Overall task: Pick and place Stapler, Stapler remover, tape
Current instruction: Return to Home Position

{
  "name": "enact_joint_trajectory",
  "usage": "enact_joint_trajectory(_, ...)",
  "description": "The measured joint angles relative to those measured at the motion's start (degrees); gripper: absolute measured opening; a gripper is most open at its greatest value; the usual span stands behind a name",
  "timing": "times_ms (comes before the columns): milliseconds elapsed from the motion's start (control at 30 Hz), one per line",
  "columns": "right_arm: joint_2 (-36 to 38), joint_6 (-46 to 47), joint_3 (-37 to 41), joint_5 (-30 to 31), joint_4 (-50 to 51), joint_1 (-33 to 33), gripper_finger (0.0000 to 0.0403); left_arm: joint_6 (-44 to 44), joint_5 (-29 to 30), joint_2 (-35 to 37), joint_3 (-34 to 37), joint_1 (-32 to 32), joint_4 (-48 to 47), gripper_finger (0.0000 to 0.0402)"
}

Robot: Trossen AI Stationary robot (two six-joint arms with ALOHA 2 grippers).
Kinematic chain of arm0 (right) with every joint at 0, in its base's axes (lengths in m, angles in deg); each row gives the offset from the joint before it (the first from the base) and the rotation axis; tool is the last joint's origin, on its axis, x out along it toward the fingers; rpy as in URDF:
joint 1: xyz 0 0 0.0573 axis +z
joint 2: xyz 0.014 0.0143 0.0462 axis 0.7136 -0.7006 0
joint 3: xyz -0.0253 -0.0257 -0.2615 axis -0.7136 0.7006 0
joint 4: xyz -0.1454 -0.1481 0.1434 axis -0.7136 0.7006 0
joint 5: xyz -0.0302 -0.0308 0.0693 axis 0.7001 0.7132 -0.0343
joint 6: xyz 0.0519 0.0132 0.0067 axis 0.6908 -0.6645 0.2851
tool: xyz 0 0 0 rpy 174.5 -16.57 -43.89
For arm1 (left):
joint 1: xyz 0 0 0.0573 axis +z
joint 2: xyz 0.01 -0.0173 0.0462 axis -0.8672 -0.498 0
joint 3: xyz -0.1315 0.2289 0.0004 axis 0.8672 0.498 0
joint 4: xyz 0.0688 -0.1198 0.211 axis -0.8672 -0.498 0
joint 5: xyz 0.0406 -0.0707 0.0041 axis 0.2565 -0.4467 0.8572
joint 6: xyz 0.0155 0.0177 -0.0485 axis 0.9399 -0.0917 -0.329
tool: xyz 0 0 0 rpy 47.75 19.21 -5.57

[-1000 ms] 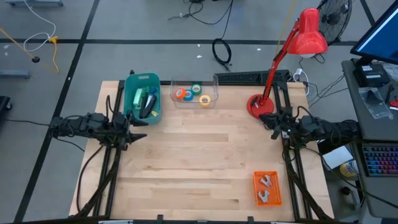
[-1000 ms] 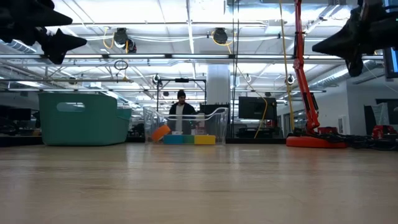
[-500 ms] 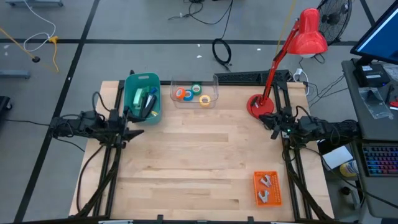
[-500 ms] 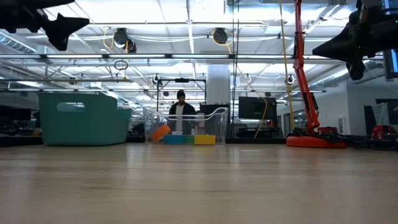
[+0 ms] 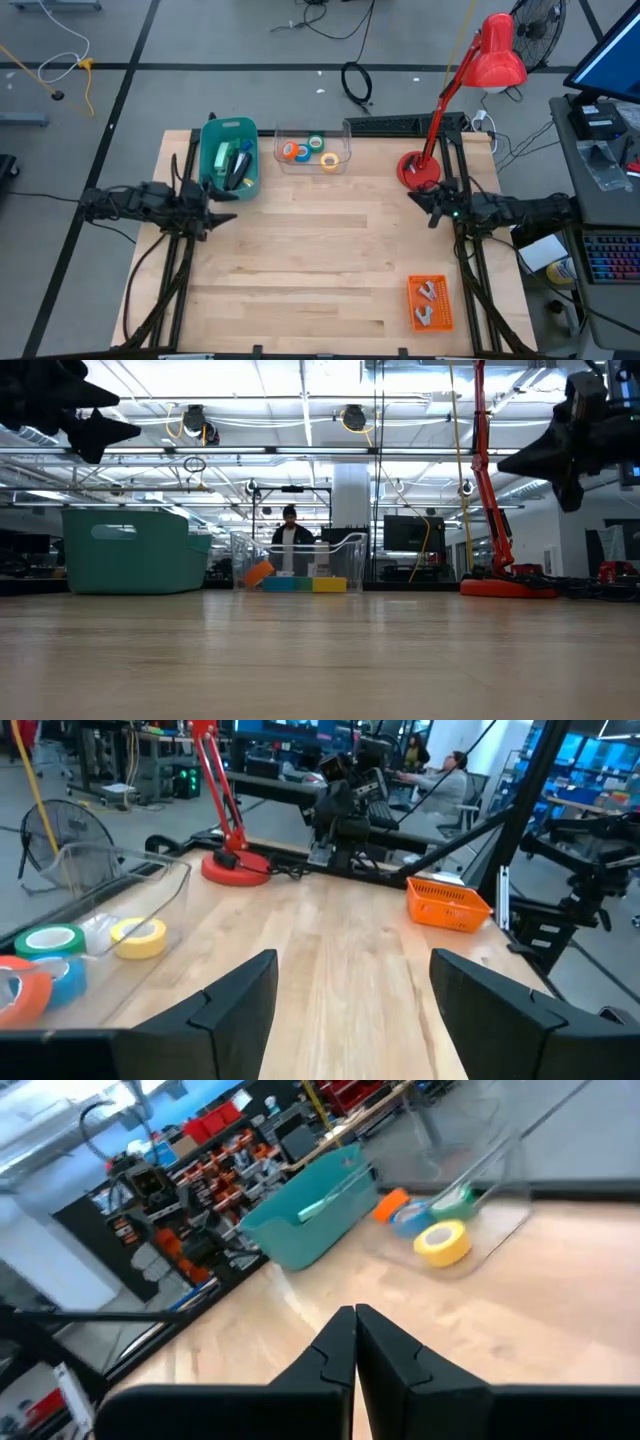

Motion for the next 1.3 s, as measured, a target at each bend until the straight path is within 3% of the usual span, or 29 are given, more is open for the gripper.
enact_joint_trajectory(200,0.0,-3.6,4.5,-4.1,-9.5,0.0,0.0002,-1.1,0.0,0.0,1.2,0.0,0.1,0.0267)
enact_joint_trajectory(600,-0.8,-6.9,4.6,-13.1,-9.4,0.0,0.0004,2.2,-3.5,0.0,1.3,0.0,0.3,0.0267)
enact_joint_trajectory(1100,-0.8,-5.4,4.6,-14.7,-9.6,0.0,0.0002,4.9,-3.1,0.0,-1.9,0.0,-4.2,0.0267)
enact_joint_trajectory(1300,-0.8,-7.1,4.6,-14.6,-11.0,0.0,0.0004,5.0,-6.1,0.0,3.2,0.0,2.4,0.0267)
